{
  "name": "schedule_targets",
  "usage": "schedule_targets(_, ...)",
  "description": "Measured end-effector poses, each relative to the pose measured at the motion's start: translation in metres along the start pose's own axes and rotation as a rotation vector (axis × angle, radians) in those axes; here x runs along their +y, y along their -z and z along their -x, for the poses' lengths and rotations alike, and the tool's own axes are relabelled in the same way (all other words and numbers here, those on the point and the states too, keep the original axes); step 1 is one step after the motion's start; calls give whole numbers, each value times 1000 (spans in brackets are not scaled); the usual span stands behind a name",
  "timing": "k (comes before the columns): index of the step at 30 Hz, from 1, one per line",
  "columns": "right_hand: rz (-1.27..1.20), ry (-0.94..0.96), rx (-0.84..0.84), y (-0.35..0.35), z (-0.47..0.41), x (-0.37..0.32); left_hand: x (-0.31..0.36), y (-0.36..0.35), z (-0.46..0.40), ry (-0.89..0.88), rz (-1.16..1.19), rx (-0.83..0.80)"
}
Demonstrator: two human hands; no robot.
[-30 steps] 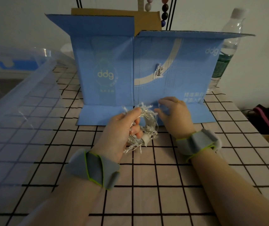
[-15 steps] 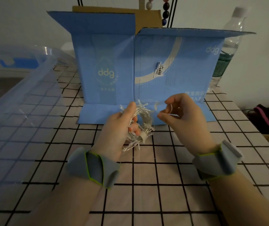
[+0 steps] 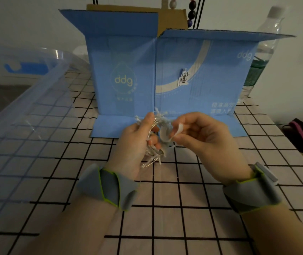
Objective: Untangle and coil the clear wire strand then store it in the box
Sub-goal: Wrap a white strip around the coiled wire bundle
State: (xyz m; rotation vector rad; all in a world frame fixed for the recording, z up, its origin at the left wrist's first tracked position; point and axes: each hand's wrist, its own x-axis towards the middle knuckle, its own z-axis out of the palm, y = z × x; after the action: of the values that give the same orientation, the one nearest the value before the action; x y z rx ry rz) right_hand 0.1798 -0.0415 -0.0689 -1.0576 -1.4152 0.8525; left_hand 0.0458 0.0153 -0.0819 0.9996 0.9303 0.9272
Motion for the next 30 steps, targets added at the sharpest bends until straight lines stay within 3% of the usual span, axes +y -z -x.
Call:
schedule_targets(6,253,41,-81,-2,0,8,3,-2,3,-54,-80,15)
schedule_targets(11,518,212,-44,0,1,13,0,-2,5,-186,-278,24)
schedule_targets(19,600,307,95,-1,3,19,0,-4,8,-237,-333,11)
schedule_targets(30,750,472,92,-4,2,22,0,-5,12,-321,-352,-27)
